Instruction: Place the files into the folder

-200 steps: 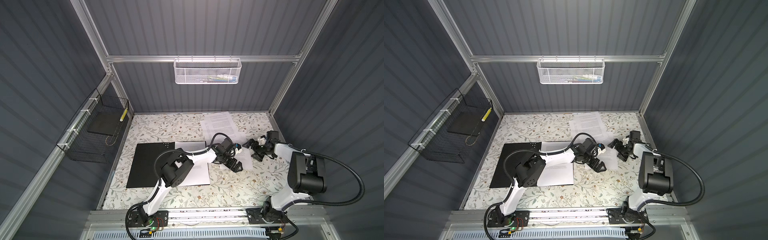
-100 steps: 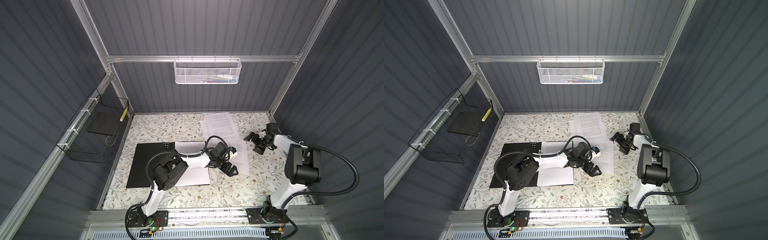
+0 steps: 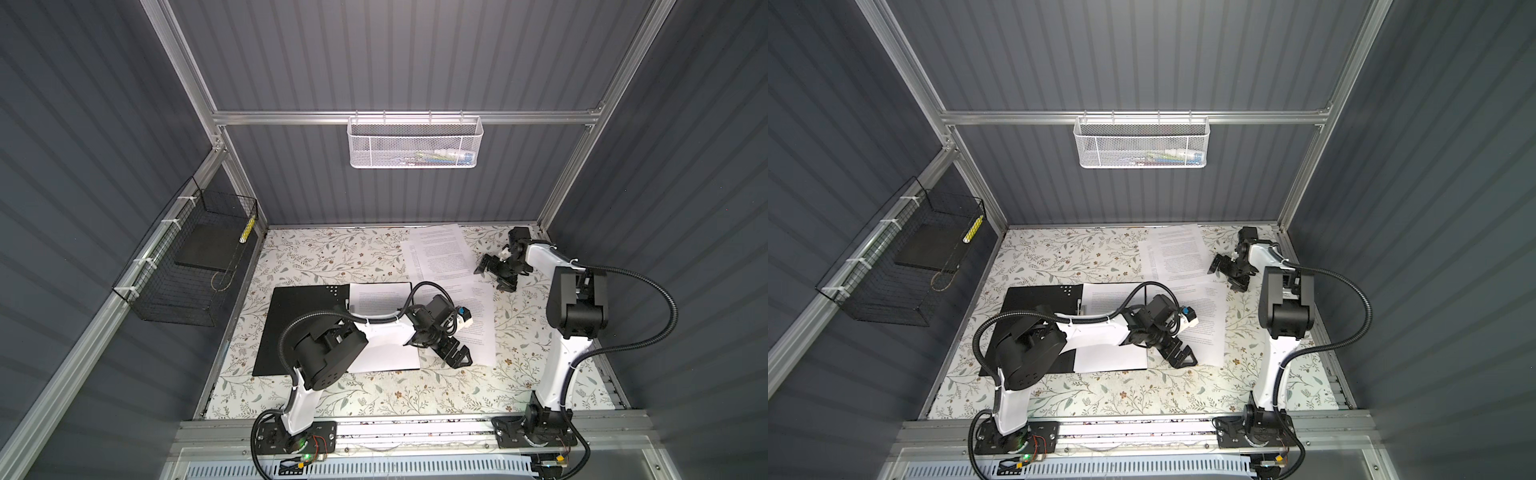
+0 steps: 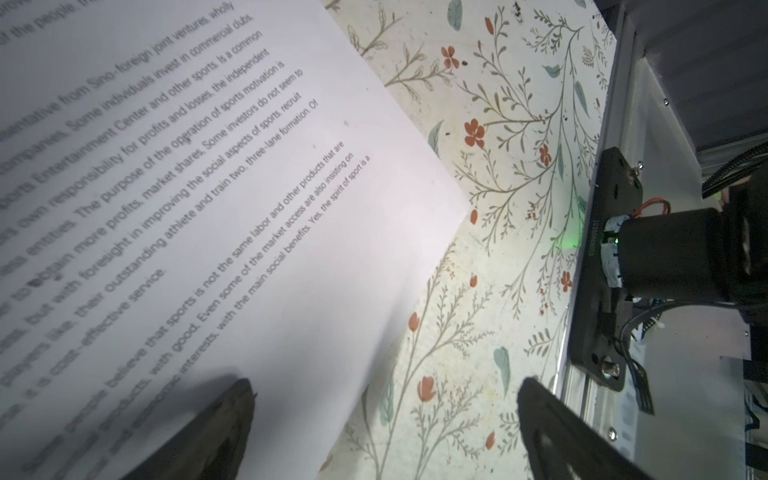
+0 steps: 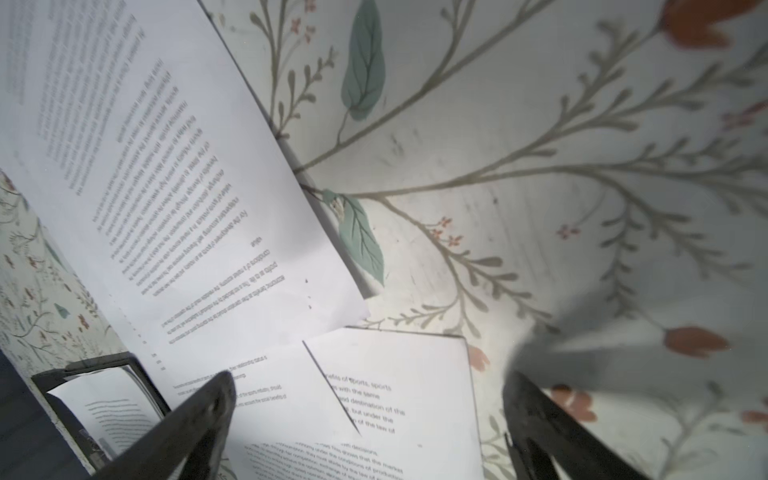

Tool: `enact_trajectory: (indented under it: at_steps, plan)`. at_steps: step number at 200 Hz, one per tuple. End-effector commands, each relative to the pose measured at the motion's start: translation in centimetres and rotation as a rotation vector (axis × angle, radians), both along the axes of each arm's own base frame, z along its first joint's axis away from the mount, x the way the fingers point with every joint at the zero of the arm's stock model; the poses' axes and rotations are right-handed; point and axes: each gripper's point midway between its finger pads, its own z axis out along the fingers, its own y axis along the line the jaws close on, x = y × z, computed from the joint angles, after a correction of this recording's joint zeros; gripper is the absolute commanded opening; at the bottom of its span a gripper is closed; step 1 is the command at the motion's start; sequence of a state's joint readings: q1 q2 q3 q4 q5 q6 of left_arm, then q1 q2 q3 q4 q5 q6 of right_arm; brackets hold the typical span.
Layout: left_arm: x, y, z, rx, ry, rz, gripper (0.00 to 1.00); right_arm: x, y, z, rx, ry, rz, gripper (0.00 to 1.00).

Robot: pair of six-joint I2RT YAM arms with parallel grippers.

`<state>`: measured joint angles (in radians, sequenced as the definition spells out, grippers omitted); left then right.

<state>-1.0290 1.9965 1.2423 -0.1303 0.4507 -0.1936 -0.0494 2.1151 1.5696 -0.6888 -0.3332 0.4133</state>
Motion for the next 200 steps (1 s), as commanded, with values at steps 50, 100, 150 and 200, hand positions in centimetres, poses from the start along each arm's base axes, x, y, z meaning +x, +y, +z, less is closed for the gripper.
enact_trajectory:
  at_steps: [50,100,150,200]
  plan:
    - [-4.4,6.7,-5.9,0.292,0.178,0.014,1.00,-1.4,2.1,-0.8,0.034,0.069,0.061,0.99]
    - [-3.9,6.2,-5.7,0.287,0.163,0.016,1.00,-2.9,2.7,-1.0,0.048,0.096,0.093,0.99]
    - [-3.6,5.9,-5.5,0.283,0.156,0.020,1.00,-4.2,3.4,-1.0,0.058,0.124,0.135,0.99]
    - [-3.3,5.5,-5.8,0.281,0.154,0.024,1.00,-5.9,5.0,-1.0,0.167,0.121,0.126,0.99]
